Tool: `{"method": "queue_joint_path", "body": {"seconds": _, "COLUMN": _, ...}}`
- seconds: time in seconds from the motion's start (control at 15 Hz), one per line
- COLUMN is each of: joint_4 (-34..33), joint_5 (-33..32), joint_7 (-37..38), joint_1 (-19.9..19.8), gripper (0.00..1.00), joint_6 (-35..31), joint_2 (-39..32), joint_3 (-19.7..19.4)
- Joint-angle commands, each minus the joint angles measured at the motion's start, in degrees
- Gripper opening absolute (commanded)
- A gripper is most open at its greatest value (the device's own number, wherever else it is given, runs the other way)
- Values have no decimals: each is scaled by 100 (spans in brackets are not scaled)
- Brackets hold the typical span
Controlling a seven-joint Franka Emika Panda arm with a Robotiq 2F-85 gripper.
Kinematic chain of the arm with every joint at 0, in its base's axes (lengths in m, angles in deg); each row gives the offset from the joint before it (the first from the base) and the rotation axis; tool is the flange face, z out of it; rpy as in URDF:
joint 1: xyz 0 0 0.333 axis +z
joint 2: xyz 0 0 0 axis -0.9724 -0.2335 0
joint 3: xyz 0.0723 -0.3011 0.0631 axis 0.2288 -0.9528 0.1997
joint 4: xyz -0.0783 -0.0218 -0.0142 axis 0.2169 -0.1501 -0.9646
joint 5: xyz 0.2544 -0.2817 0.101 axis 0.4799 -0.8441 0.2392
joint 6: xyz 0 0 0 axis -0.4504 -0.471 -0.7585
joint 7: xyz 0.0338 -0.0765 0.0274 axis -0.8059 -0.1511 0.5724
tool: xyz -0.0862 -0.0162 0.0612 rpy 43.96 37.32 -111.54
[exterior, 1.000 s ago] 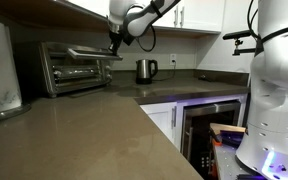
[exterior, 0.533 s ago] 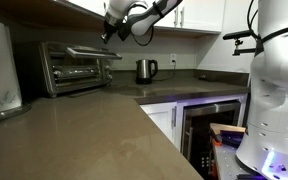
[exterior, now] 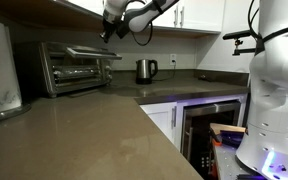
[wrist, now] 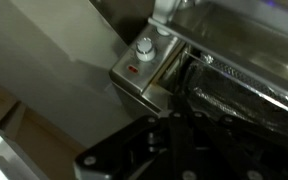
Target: Close the oven door
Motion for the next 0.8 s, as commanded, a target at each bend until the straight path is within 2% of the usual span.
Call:
{"method": "queue_joint_path", "body": {"seconds": 0.0, "joint_4": 97, "joint_5": 200, "joint_7": -443, "joint_1": 47, "gripper": 0, "joint_6": 1451, "joint_2": 235, "joint_3": 250}}
{"method": "queue_joint_path", "body": {"seconds": 0.2, "joint_4": 93, "joint_5": 580, "joint_7": -938, "joint_1": 39, "gripper": 0, "joint_6": 2431, "joint_2": 291, "joint_3": 452}}
{"method": "queue_joint_path", "body": {"seconds": 0.27, "joint_4": 109, "joint_5": 920, "joint_7": -1268, "joint_1": -9, "gripper": 0, "joint_6": 2521, "joint_2": 318, "joint_3": 501}}
{"method": "queue_joint_path", "body": {"seconds": 0.53, "joint_4": 221, "joint_5": 2685, "joint_7": -2433, "joint_1": -177, "gripper": 0, "joint_6": 2081, "joint_2": 419, "joint_3": 537}}
{"method": "queue_joint_path", "body": {"seconds": 0.73, "joint_4": 173, "joint_5": 3975, "joint_7": -3256, "joint_1": -260, "gripper": 0, "joint_6": 2036, "joint_2": 407, "joint_3": 523}}
